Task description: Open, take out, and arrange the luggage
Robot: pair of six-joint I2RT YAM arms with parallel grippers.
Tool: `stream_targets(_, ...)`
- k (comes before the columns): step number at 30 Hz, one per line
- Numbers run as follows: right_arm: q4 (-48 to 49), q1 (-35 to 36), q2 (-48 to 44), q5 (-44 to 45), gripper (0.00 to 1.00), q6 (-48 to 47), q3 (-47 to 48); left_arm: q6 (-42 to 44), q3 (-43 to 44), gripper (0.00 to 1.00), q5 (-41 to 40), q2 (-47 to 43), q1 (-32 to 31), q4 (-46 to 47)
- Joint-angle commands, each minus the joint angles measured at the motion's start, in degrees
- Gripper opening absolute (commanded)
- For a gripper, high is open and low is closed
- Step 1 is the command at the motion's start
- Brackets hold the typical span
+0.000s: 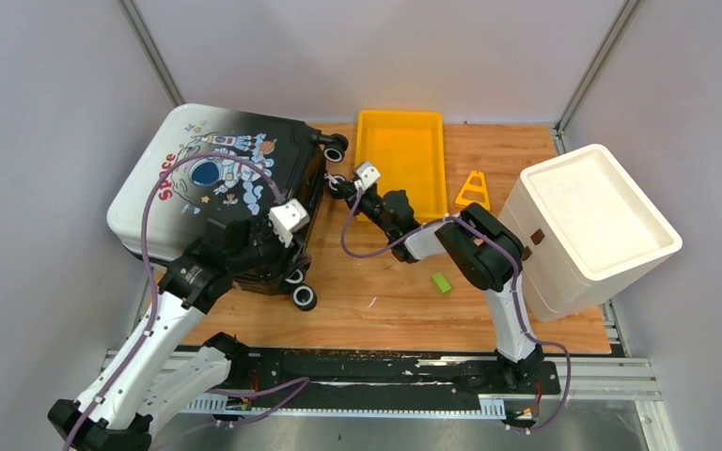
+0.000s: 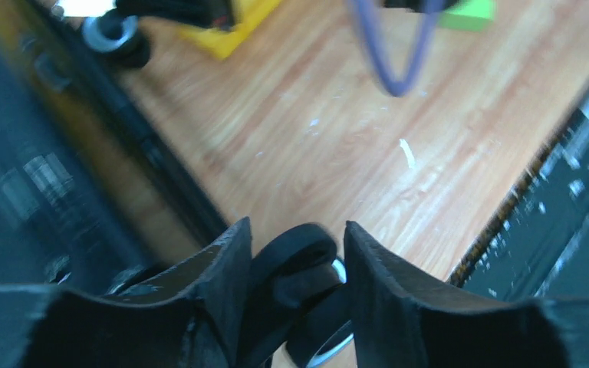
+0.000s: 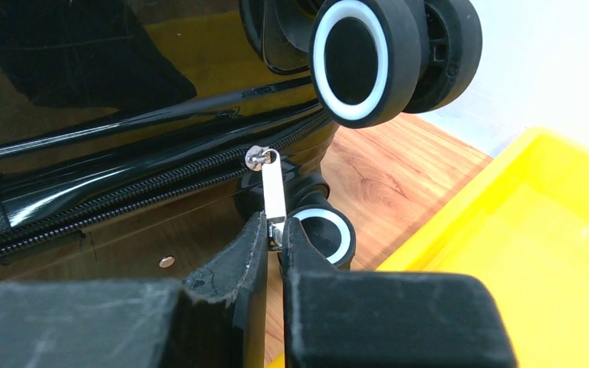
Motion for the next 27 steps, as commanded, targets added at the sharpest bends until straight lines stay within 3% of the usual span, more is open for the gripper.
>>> stream_targets(1,5.53,-4.13,-4.45,5.42,0.00,-0.51,-0.89,-20.80,9.19,0.59,-22.09,-0.74,0.10,-2.16)
stream_targets(2,5.48,-4.13,-4.44,5.04,0.00,-0.27,-1.00,-25.42,11.00,0.67,-25.98,0.32,0.11,-5.41)
stream_targets(3,5.48,-4.06,-4.34,4.99,0.00,0.09,-1.06,-27.41,14.03,0.68,-27.55,1.10,0.11,-7.18)
stream_targets(7,5.92,-3.87,-4.25,4.00,0.00,0.57,-1.66,-45.99,17.97,0.67,-40.70,3.96,0.07,-17.81)
stream_targets(10,6.58,-3.89,-4.37,3.00,0.00,0.42,-2.42,-64.04,19.31,0.67,-44.55,3.90,0.10,-26.59)
stream_targets(17,7.14,-3.88,-4.58,2.23,0.00,0.16,-3.25,-93.09,25.22,0.71,-47.00,3.26,0.11,-46.09)
stream_targets(23,9.18,-3.91,-6.03,3.79,0.00,1.84,-5.90,-93.01,19.18,0.74,-52.85,-0.19,0.11,-39.33)
stream_targets(27,9.76,-3.91,-7.17,1.89,0.00,1.86,-7.95,-95.72,18.54,0.74,-54.36,2.67,0.11,-43.33)
